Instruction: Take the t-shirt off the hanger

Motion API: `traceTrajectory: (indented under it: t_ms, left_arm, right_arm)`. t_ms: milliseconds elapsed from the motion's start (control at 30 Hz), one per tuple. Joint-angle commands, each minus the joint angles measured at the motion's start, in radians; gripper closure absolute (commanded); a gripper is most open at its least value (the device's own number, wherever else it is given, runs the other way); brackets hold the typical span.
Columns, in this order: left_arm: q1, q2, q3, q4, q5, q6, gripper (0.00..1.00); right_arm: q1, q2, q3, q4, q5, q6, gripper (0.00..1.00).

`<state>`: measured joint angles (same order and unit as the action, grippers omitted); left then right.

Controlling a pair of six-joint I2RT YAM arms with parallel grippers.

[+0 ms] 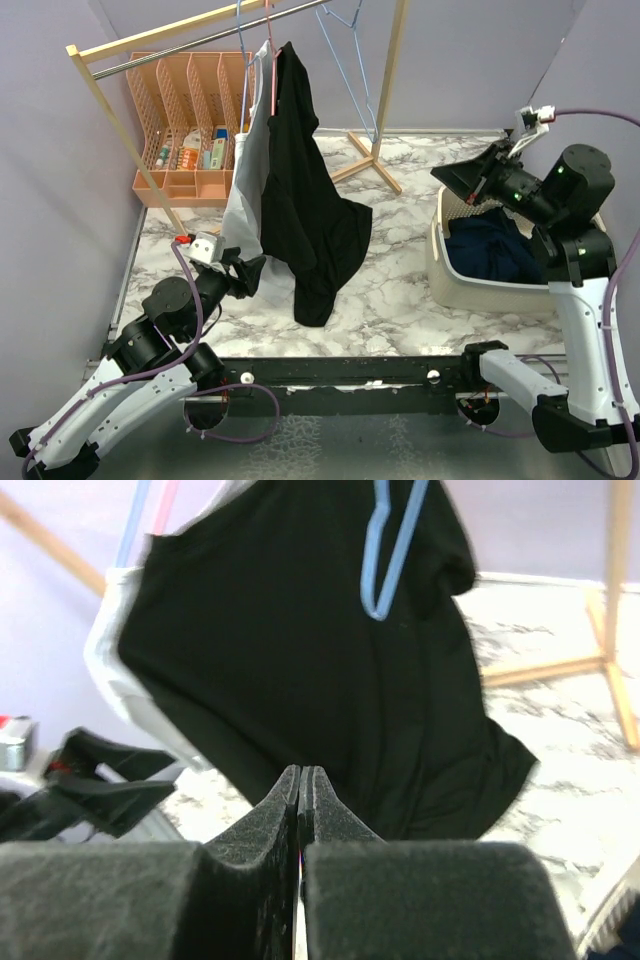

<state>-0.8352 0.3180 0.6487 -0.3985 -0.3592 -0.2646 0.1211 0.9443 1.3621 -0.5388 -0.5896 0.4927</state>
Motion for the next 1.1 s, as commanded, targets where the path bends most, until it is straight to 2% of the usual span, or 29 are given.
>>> traceTrajectory:
  t_ms: [0,100,233,333,400,467,700,867,1067]
  left_arm:
    - [-0.002,-0.005,0.026,0.000,0.001,-0.003,0.40]
    - [-0.002,-0.001,0.028,-0.002,0.002,-0.006,0.40]
    - [-0.001,0.000,0.029,-0.002,-0.003,-0.008,0.41]
    - [-0.002,0.003,0.029,-0.003,-0.007,-0.008,0.41]
    - [-0.002,0.004,0.028,-0.005,-0.007,-0.008,0.41]
    - [-0.001,0.003,0.028,-0.005,-0.009,-0.008,0.41]
    - [-0.001,-0.002,0.026,-0.004,-0.009,-0.008,0.41]
    - [-0.001,0.000,0.028,-0.006,-0.004,-0.007,0.41]
    - [-0.001,-0.005,0.028,-0.005,-0.009,-0.008,0.41]
  right_arm:
    - [0.000,0.061,0.183,0.025,-0.256,-0.015,0.99]
    - [0.000,0.131,0.283,0.029,-0.309,0.000,0.97]
    - [0.043,0.240,0.382,0.055,-0.376,0.029,0.77]
    - [0.203,0.331,0.459,0.055,-0.326,0.016,0.62]
    - [0.369,0.412,0.545,0.005,-0.211,-0.034,0.54]
    - [0.489,0.496,0.655,-0.074,-0.053,-0.084,0.50]
    - [0.700,0.722,0.978,-0.262,0.351,-0.142,0.11]
    - [0.819,0.851,1.102,-0.323,0.674,-0.184,0.07]
    - [0.899,0.915,1.091,-0.276,0.905,-0.214,0.13]
